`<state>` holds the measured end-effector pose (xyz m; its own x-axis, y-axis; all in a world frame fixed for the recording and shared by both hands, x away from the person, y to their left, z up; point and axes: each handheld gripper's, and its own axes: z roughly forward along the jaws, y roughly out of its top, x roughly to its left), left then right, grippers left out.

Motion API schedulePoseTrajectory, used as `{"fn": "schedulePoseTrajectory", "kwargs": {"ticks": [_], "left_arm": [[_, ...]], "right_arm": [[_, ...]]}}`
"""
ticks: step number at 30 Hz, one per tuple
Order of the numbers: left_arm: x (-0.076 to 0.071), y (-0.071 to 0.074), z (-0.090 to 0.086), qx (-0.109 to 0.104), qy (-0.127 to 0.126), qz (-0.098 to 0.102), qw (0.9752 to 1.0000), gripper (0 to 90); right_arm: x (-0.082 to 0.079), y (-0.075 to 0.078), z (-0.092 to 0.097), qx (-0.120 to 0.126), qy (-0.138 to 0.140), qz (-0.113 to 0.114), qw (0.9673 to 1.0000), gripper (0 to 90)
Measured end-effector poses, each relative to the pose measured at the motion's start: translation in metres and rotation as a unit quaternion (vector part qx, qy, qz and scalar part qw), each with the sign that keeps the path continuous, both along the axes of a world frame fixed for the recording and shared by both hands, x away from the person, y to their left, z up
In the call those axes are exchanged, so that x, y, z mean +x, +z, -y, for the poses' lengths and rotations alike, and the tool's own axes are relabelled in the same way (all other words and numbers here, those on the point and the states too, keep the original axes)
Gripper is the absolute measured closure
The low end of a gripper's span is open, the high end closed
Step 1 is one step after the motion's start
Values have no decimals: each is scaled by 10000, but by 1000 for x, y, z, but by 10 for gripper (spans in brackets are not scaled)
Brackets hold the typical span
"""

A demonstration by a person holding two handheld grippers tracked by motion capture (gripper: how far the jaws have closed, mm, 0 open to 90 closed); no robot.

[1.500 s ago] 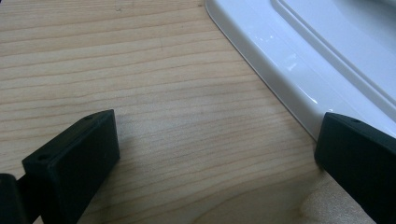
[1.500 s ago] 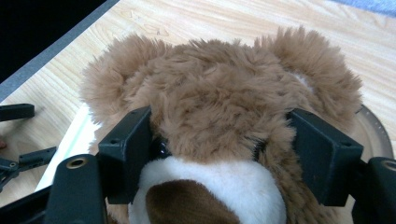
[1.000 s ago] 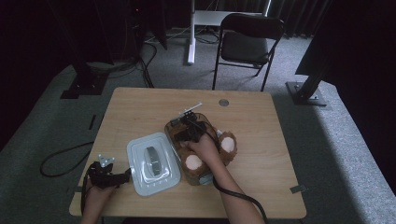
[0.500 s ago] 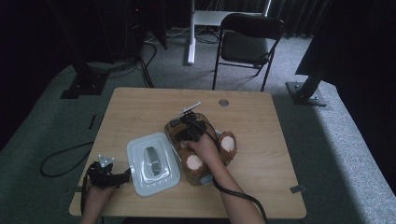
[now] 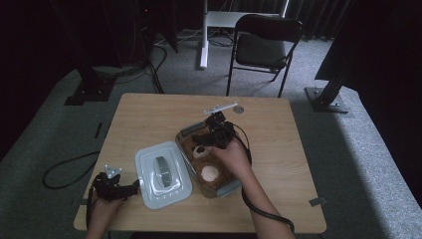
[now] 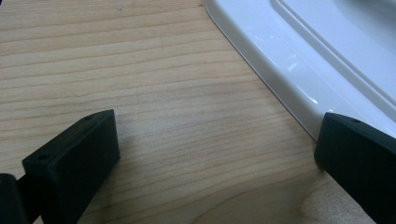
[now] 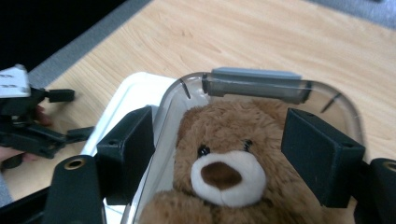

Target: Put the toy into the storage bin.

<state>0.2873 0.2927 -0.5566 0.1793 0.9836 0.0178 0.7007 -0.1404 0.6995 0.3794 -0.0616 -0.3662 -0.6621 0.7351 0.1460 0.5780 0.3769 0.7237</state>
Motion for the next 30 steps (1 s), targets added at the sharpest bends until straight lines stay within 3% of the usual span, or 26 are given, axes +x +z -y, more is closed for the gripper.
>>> {"fn": "schedulePoseTrajectory", "kwargs": {"ticks": [5,11,14,17,23,26,30], "left_arm": [[0,0,0,1,-2,-7,10000,6],[-1,0,-1,8,-70,-18,10000,6],[-3,6,-4,7,12,-299,9996,6],[-7,13,-6,22,8,-291,9996,6],[-22,51,8,-329,-404,123,9986,6],[-30,71,26,-393,-795,346,9955,6],[-40,92,48,-479,-1243,555,9895,6]], "right_arm": [[-13,10,19,195,5,146,9997,249],[-25,9,41,184,-95,303,9993,250],[-30,6,54,205,-186,307,9991,250],[-35,4,68,226,-242,308,9990,250],[-43,0,89,240,-366,315,9985,254],[-49,-1,96,242,-374,320,9985,287],[-56,-2,102,272,-383,314,9984,287]]}}
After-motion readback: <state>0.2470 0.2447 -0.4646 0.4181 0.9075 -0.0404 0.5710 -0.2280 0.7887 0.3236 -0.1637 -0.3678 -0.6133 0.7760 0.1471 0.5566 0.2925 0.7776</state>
